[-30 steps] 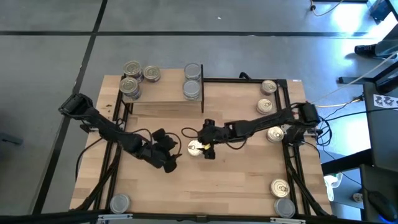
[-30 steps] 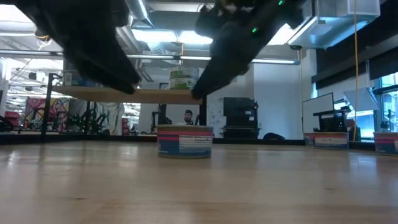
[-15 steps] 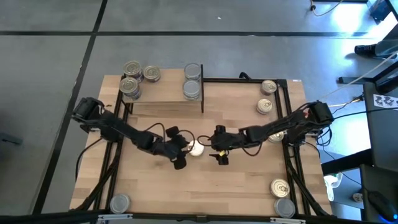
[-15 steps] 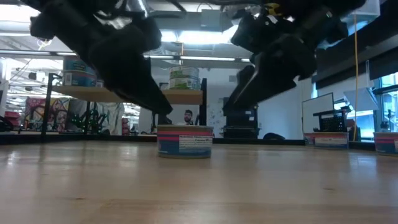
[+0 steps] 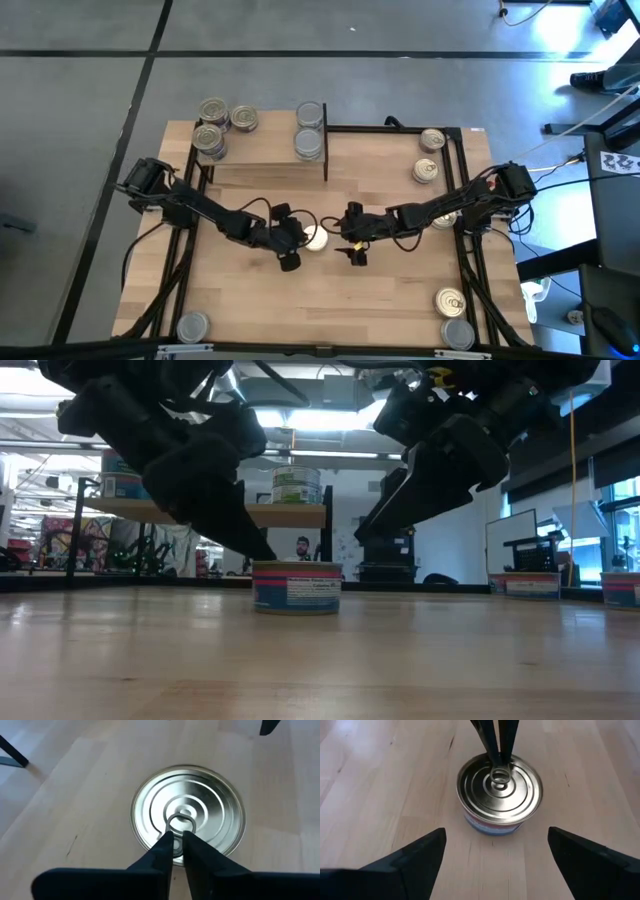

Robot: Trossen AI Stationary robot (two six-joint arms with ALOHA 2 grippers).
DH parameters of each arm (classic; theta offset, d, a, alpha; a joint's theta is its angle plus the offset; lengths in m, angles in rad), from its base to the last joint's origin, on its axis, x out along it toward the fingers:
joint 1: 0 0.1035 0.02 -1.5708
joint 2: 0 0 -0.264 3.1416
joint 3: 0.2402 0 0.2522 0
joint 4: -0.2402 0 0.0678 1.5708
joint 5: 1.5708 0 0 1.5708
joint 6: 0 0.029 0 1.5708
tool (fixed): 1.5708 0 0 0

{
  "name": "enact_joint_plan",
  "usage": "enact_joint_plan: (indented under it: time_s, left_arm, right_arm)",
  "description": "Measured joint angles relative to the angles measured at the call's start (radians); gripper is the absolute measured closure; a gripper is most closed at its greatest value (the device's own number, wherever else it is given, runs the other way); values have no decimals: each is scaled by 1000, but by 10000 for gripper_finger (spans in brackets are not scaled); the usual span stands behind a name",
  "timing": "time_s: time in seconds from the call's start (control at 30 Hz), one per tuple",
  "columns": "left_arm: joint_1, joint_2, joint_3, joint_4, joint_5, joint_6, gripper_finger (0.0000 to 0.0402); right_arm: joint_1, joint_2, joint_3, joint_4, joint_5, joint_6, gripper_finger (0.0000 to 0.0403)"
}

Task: Stack canned seafood by type on shelf
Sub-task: Stack the blue tuna can on top of the blue tuna can on the shelf

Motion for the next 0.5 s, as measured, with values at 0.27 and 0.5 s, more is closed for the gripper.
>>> enact_joint_plan:
  time_s: [0.27, 0.5]
  left_arm:
    - [-29, -1, -21, 16, -32, 30, 383]
    - [-37, -3, -173, 274, -50, -40, 399]
  right_arm:
    - [0, 0, 0, -3, 0, -5, 52]
    - [0, 0, 0, 16, 0, -22, 52]
